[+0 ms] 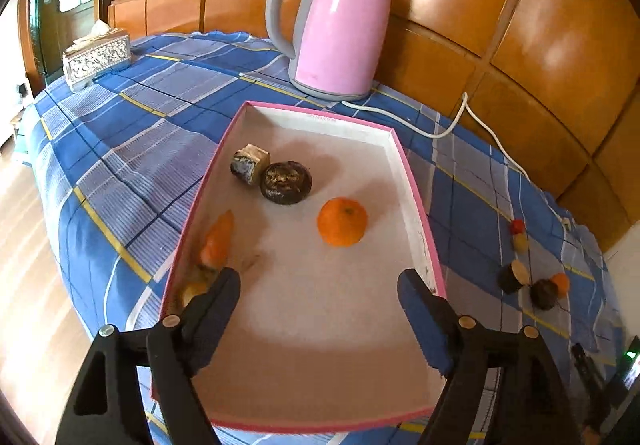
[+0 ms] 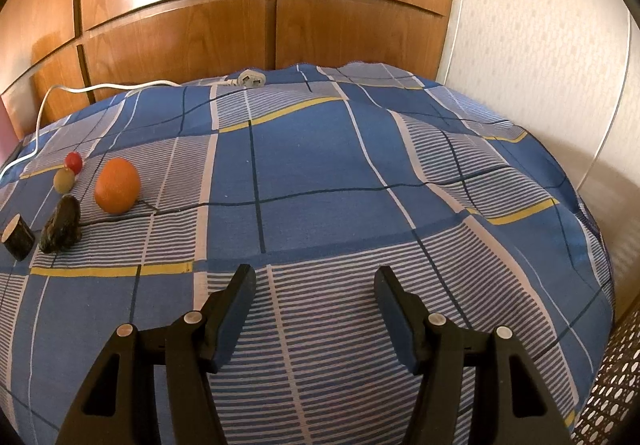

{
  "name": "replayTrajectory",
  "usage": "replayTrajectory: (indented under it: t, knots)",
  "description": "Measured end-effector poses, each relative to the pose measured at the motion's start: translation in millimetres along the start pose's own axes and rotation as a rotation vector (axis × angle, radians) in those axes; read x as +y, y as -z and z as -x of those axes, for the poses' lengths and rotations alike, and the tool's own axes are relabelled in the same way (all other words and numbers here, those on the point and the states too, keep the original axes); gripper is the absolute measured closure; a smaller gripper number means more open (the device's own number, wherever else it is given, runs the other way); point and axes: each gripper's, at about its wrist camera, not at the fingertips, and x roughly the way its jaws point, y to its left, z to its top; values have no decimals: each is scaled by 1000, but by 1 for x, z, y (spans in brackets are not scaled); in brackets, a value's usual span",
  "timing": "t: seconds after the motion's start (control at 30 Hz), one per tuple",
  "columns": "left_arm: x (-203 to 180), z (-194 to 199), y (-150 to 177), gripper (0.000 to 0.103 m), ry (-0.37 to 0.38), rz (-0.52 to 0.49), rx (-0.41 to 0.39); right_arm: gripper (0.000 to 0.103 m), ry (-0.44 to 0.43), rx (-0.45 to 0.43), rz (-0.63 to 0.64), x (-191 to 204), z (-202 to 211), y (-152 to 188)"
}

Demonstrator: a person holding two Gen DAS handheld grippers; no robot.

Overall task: Organize fruits
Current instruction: 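Lift the open left tool away from the tray, then reach the right tool to the red tomato and grasp it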

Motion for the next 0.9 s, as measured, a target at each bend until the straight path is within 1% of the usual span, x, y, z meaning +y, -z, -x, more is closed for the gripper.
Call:
replayTrajectory:
  t: [0.17, 0.33, 0.47, 0.63, 0.7, 0.8, 0.9]
  knots:
    - [-2, 5, 12, 21, -14, -19, -15, 41, 0, 3, -9, -1, 0, 0]
    - [-3, 5, 21, 20, -17, -33, -5, 41, -2, 15, -9, -1, 0, -2]
    - [-6, 6, 25, 19, -9, -43, -4, 41, 3, 40, 4, 1, -1, -5]
    - [-9, 10, 27, 18, -13, -62, -22, 41, -16, 96, 4, 0, -1, -12]
    - [-9, 10, 28, 18, -12, -63, -25, 41, -61, 105, 5, 3, 1, -16]
    - [-8, 11, 28, 18, -14, -64, -25, 41, -120, 93, 4, 12, 8, -24]
    - [-7, 10, 29, 18, -18, -65, -24, 41, -202, 75, 34, 33, 15, -37]
